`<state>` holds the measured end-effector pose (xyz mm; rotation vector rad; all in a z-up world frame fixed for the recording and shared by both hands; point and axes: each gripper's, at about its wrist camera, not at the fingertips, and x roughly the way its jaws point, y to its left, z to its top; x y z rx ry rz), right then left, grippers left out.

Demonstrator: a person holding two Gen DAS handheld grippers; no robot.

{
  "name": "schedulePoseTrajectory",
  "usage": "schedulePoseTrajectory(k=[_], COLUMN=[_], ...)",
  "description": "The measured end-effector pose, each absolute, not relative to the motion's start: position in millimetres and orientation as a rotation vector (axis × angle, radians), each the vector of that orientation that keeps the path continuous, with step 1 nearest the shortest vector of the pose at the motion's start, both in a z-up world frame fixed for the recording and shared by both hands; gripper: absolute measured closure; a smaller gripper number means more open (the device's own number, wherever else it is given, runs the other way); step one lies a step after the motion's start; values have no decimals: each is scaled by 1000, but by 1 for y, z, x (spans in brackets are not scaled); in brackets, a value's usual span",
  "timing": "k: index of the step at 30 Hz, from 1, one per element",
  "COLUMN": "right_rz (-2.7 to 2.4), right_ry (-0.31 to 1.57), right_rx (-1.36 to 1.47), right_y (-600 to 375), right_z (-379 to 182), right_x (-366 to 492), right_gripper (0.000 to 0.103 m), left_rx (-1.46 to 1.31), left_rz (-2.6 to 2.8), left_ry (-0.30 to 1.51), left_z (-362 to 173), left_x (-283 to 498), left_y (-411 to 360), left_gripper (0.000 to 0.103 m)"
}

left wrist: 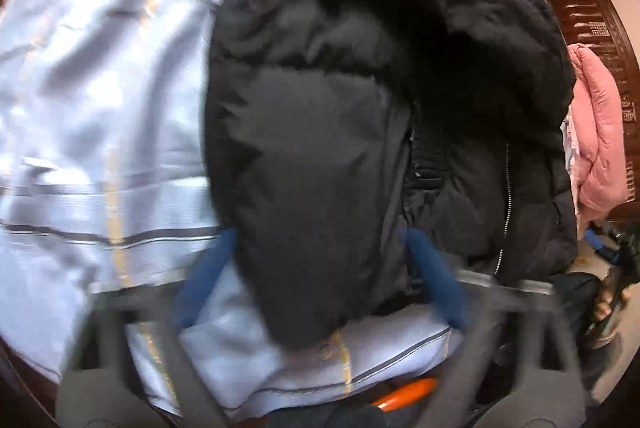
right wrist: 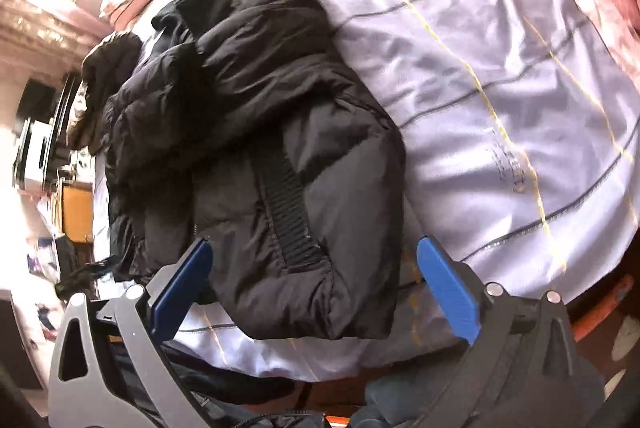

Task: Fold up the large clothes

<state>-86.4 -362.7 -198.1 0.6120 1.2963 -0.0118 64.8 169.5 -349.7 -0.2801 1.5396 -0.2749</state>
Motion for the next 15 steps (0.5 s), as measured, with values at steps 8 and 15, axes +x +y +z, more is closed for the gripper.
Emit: schedulePoseTrajectory(k=[8, 15], right_rz=[-1, 7], right_ry=[1356, 1370], right_rx=[751, 815], right_y=[-353, -354], right_z=[-246, -253], right_x=[-93, -92], right_gripper=[1, 1], left_rx=[-288, -279], left_rz=[-286, -282], left_ry=[1591, 1674], left_z=[-347, -327], left_x=[59, 34], left_y=[168, 192], left_gripper=[94, 94])
